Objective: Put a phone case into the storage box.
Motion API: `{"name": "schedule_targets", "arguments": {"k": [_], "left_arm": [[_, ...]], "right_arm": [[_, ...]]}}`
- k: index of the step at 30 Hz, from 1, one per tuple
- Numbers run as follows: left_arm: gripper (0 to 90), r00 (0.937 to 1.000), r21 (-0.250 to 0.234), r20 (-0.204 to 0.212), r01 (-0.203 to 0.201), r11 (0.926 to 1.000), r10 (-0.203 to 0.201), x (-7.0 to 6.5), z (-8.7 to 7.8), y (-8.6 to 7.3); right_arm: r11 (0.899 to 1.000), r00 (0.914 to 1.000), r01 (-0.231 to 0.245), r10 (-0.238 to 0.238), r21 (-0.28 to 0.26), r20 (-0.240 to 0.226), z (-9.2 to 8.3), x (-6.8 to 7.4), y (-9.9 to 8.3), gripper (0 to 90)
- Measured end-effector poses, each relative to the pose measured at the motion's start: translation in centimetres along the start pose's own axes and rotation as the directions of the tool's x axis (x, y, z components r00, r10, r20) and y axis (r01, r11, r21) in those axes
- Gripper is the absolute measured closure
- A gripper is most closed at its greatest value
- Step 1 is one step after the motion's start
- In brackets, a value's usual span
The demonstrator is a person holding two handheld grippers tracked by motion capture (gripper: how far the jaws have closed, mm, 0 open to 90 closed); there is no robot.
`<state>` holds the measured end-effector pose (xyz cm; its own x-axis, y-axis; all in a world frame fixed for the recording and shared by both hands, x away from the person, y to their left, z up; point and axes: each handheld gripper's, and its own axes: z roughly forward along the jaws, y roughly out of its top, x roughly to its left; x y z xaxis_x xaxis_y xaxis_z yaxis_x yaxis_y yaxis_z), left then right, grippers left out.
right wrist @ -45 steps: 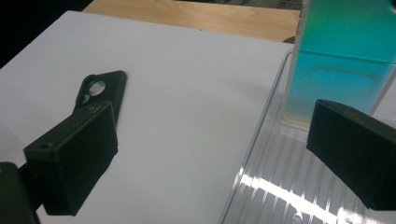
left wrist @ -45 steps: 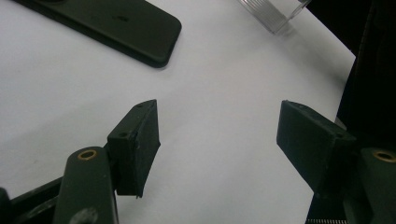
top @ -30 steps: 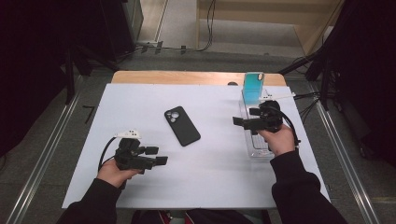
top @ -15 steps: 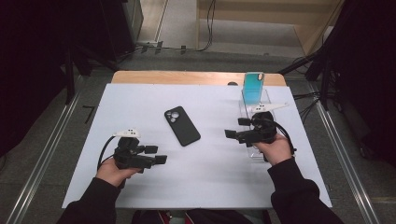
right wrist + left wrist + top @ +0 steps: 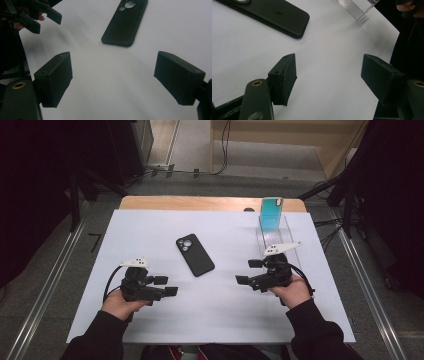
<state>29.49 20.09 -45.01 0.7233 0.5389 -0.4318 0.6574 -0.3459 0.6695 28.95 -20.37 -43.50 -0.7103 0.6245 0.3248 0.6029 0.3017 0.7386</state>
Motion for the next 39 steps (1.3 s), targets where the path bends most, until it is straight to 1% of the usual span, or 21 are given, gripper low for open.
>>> {"name": "schedule_targets", "arguments": {"k": [6,9,14,17,22,24,27,28,30,33,34,35,36,39], "left_arm": [[28.7,1.0000,-0.008,-0.007,0.004,1.0000,-0.004,0.0,-0.3,-0.1],[28.7,0.9999,-0.010,-0.011,0.005,0.9999,-0.005,0.0,-0.4,-0.1],[28.7,0.9999,-0.015,-0.013,0.007,0.9999,-0.007,0.0,-0.6,-0.1],[28.6,0.9998,-0.017,-0.016,0.007,0.9998,-0.007,0.0,-0.7,-0.1],[28.7,0.9998,-0.029,-0.018,0.012,0.9995,-0.013,0.0,-0.9,-0.1],[28.7,0.9994,-0.034,-0.022,0.026,0.9991,-0.027,0.0,-0.9,-0.1],[28.7,0.9993,-0.033,-0.030,0.022,0.9992,-0.023,0.1,-1.0,-0.3],[28.7,0.9992,-0.027,-0.032,0.022,0.9994,-0.023,0.2,-1.0,-0.4],[28.7,0.9989,-0.029,-0.037,0.029,0.9992,-0.030,0.2,-1.0,-0.5],[28.7,0.9988,-0.024,-0.041,0.028,0.9993,-0.029,0.2,-1.1,-0.7],[28.6,0.9987,-0.022,-0.041,0.028,0.9994,-0.028,0.2,-1.0,-0.7],[28.6,0.9987,-0.020,-0.043,0.029,0.9994,-0.029,0.1,-1.1,-0.8],[28.6,0.9986,-0.022,-0.044,0.028,0.9994,-0.029,0.1,-1.1,-0.8],[28.6,0.9985,-0.023,-0.045,0.029,0.9993,-0.030,0.1,-1.2,-1.0]], "right_arm": [[1.000,0.9997,0.018,-0.018,0.020,-0.017,0.4,0.7,-0.5,13.4],[1.000,0.9998,0.013,-0.013,0.014,-0.013,0.6,1.0,-0.5,13.3],[0.999,0.9999,0.000,0.001,0.040,-0.015,1.3,1.3,-0.3,13.3],[0.999,0.9997,0.013,-0.014,0.040,0.020,1.7,1.7,-0.2,13.3],[1.000,0.9997,0.004,-0.004,0.022,0.024,2.3,2.0,0.2,13.2],[1.000,0.9995,-0.002,0.001,0.019,0.032,2.6,2.1,0.3,13.2],[1.000,0.9991,-0.009,0.009,0.004,0.042,2.9,2.1,0.5,13.0],[1.000,0.9989,-0.015,0.015,0.001,0.044,3.1,2.0,0.6,10.7],[1.000,0.9988,-0.019,0.019,0.002,0.045,3.4,1.9,0.8,10.4],[1.000,0.9990,-0.025,0.025,0.012,0.037,4.1,1.5,1.2,9.1],[1.000,0.9988,-0.021,0.020,0.012,0.043,4.3,1.4,1.4,7.6],[1.000,0.9988,-0.019,0.019,0.004,0.045,4.5,1.4,1.5,2.5],[1.000,0.9986,-0.023,0.023,-0.006,0.048,4.7,1.3,1.7,0.0],[1.000,0.9980,-0.022,0.023,-0.010,0.058,5.2,1.2,2.2,0.0]]}}
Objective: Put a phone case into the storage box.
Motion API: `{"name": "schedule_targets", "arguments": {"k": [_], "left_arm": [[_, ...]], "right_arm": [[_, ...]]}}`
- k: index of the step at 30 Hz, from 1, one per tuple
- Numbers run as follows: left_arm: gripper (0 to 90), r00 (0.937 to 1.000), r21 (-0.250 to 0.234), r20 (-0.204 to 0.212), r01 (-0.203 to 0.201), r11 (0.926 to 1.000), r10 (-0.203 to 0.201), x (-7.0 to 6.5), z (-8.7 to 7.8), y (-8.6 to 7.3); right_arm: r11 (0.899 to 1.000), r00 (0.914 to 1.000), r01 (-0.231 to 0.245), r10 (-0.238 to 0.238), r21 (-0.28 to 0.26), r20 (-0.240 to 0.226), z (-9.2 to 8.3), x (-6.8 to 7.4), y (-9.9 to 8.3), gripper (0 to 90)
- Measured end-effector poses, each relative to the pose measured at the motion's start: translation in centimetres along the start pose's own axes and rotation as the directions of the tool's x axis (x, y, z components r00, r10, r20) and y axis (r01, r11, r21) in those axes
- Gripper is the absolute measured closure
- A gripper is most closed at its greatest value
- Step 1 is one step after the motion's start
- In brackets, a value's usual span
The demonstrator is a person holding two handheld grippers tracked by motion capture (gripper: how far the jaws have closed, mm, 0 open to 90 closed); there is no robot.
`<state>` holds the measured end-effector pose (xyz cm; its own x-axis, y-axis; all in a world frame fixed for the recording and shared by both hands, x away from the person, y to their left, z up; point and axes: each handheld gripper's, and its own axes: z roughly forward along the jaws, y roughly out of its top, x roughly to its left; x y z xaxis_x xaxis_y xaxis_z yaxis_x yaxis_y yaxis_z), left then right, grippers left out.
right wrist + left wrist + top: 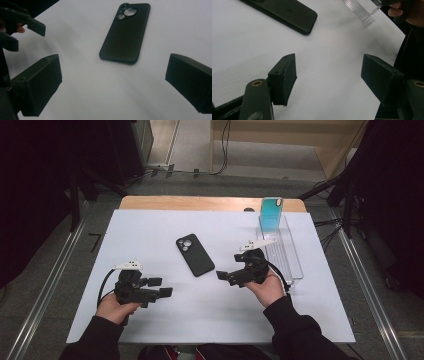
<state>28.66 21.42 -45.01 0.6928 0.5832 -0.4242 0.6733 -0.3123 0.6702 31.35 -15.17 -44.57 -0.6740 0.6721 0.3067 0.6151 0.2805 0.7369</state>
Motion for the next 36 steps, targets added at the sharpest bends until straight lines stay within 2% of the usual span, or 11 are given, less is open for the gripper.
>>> {"name": "schedule_targets", "arguments": {"k": [2,10,12,17,24,29,33,36], "left_arm": [[28.6,1.0000,-0.003,-0.004,0.002,1.0000,-0.002,0.0,-0.1,-0.1],[28.6,1.0000,-0.006,-0.002,0.002,1.0000,-0.002,-0.1,-0.2,-0.2],[28.6,1.0000,-0.004,0.000,0.000,1.0000,0.000,-0.1,-0.2,-0.2],[28.6,1.0000,-0.004,0.002,0.003,1.0000,-0.003,-0.1,-0.2,-0.2],[28.6,1.0000,-0.006,0.001,0.002,1.0000,-0.002,0.0,0.0,-0.1],[28.7,1.0000,-0.002,0.000,0.001,1.0000,-0.001,0.0,-0.1,-0.1],[28.7,1.0000,-0.004,0.001,0.003,1.0000,-0.003,0.1,-0.1,-0.1],[28.7,1.0000,-0.005,0.002,0.003,1.0000,-0.003,0.1,0.0,-0.1]], "right_arm": [[1.000,0.9999,-0.001,0.001,-0.003,0.017,0.4,0.0,0.3,0.0],[1.000,0.9994,0.007,-0.007,0.017,0.033,1.9,0.2,1.4,0.0],[1.000,0.9979,-0.006,0.005,0.022,0.064,2.3,0.2,1.8,0.0],[1.000,0.9976,-0.014,0.012,0.023,0.069,3.3,0.2,2.5,0.0],[0.999,0.9955,-0.045,0.045,0.000,0.084,4.4,0.1,3.5,0.0],[0.998,0.9913,-0.063,0.064,-0.018,0.114,5.5,0.2,4.2,0.1],[0.998,0.9910,-0.065,0.067,-0.021,0.116,6.2,0.5,4.6,0.1],[0.998,0.9873,-0.059,0.061,-0.019,0.146,6.9,0.8,5.0,0.1]]}}
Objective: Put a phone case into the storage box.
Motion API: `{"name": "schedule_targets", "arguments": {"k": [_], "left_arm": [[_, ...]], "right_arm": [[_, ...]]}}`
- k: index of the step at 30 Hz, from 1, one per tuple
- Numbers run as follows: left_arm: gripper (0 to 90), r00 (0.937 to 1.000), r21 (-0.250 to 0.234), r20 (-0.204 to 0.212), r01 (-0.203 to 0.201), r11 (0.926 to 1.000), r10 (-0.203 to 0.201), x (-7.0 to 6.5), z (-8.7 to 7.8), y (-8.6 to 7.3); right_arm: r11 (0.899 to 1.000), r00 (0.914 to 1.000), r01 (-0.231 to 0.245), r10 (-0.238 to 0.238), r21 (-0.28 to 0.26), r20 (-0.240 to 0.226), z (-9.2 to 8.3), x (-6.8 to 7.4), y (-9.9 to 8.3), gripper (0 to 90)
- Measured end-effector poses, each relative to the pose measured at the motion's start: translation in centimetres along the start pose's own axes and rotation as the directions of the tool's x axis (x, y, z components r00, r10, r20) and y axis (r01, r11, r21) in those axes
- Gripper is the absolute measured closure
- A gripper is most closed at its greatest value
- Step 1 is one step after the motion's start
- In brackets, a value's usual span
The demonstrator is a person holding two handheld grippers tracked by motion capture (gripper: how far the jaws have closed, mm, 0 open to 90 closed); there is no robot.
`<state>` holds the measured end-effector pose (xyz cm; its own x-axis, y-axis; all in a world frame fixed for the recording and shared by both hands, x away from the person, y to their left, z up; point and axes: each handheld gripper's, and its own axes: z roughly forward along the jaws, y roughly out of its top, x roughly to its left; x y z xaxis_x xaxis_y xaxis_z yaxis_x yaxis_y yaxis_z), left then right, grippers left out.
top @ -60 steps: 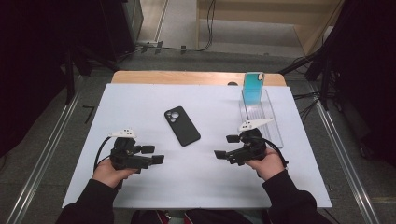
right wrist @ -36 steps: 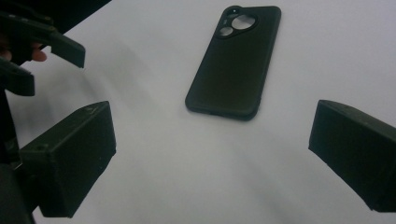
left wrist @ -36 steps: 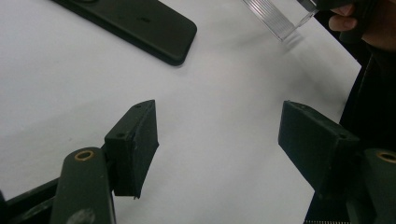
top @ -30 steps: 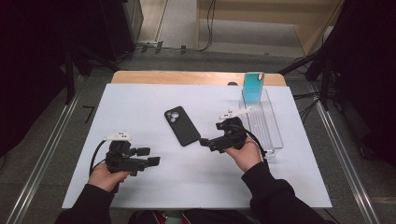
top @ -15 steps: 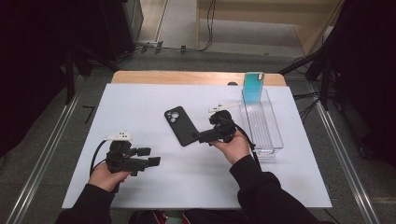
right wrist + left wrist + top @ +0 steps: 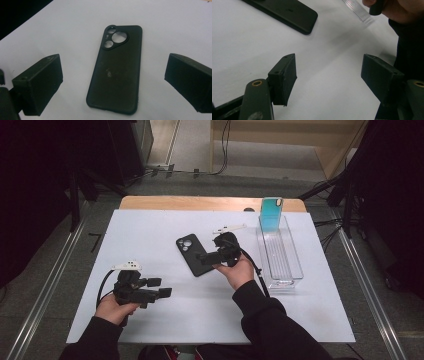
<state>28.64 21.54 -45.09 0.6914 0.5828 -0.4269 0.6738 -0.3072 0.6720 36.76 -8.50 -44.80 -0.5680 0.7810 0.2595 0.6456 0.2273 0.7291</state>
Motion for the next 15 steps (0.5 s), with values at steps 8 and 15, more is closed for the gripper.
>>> {"name": "schedule_targets", "arguments": {"k": [8,15], "left_arm": [[28.7,1.0000,-0.004,-0.003,0.000,1.0000,0.000,0.1,-0.1,0.0],[28.6,1.0000,0.002,-0.009,-0.003,1.0000,0.003,0.1,-0.1,0.1]], "right_arm": [[1.000,0.9995,-0.013,0.013,-0.025,0.029,1.2,0.5,1.0,0.1],[0.999,0.9993,-0.012,0.013,-0.034,0.034,2.3,0.8,1.6,0.1]]}}
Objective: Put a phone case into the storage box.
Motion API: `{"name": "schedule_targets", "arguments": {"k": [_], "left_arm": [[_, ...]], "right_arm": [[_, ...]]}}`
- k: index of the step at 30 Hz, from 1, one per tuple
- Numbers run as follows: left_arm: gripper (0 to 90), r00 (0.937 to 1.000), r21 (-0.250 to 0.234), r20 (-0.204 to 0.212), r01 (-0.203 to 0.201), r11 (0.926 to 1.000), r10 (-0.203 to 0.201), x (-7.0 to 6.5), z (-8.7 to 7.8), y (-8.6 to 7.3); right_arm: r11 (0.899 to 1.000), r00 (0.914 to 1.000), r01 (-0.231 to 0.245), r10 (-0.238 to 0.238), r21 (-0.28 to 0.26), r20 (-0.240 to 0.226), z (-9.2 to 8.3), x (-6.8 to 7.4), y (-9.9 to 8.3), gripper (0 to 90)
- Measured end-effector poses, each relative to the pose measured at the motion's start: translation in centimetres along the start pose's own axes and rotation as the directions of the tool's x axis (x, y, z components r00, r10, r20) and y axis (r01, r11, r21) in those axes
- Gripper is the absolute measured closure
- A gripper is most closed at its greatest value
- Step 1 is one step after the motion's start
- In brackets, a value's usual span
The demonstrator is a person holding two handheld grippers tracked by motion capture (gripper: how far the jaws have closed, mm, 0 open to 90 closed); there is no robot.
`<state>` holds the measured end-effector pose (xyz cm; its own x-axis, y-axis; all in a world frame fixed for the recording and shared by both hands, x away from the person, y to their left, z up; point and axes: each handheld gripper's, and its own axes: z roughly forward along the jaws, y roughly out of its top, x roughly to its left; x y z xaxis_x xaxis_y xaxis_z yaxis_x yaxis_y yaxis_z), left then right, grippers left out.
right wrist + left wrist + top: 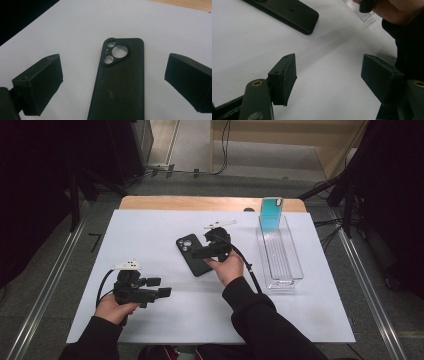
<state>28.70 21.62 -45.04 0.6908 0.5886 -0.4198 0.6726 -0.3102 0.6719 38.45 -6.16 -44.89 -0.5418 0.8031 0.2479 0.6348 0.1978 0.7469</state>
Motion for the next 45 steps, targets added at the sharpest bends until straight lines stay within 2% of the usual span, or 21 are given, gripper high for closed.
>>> {"name": "schedule_targets", "arguments": {"k": [11,14,17,18,21,24,27,33,38,45], "left_arm": [[28.7,1.0000,-0.003,0.005,0.002,1.0000,-0.002,0.1,0.0,0.0],[28.7,1.0000,-0.001,0.007,0.003,1.0000,-0.003,0.0,0.0,0.0],[28.6,1.0000,-0.002,0.007,0.002,1.0000,-0.002,0.1,0.0,0.0],[28.6,1.0000,-0.002,0.008,0.003,1.0000,-0.003,0.1,0.0,0.0],[28.7,1.0000,-0.004,0.009,0.003,1.0000,-0.003,0.1,0.0,0.0],[28.7,0.9999,-0.008,0.009,0.006,1.0000,-0.006,0.1,0.0,0.0],[28.7,0.9999,-0.004,0.010,0.005,1.0000,-0.005,0.1,0.1,0.1],[28.6,0.9999,-0.005,0.011,0.005,1.0000,-0.005,0.1,0.0,0.0],[28.7,1.0000,-0.008,0.009,0.003,1.0000,-0.003,0.2,-0.1,0.0],[28.7,1.0000,-0.006,0.007,0.002,1.0000,-0.002,0.1,0.0,0.0]], "right_arm": [[1.000,0.9996,0.005,-0.005,0.002,0.028,1.8,0.8,1.0,0.1],[1.000,0.9999,0.014,-0.014,-0.009,-0.003,2.0,0.8,1.2,0.1],[1.000,0.9997,0.022,-0.022,-0.019,-0.013,2.2,0.7,1.2,0.1],[1.000,0.9999,0.010,-0.010,-0.010,-0.012,2.3,0.7,1.2,0.1],[1.000,0.9998,0.016,-0.017,0.012,0.013,2.7,0.8,0.9,0.1],[0.999,0.9983,0.038,-0.039,0.022,0.042,3.0,0.8,0.7,0.1],[0.999,0.9987,0.035,-0.036,0.019,0.037,3.3,0.7,0.3,0.1],[0.999,0.9983,0.022,-0.025,0.048,0.053,4.0,0.3,-0.4,0.1],[0.999,0.9980,0.018,-0.020,0.042,0.059,4.2,0.0,-0.8,0.1],[0.999,0.9988,0.011,-0.013,0.054,0.047,4.9,-0.1,-1.9,0.1]]}}
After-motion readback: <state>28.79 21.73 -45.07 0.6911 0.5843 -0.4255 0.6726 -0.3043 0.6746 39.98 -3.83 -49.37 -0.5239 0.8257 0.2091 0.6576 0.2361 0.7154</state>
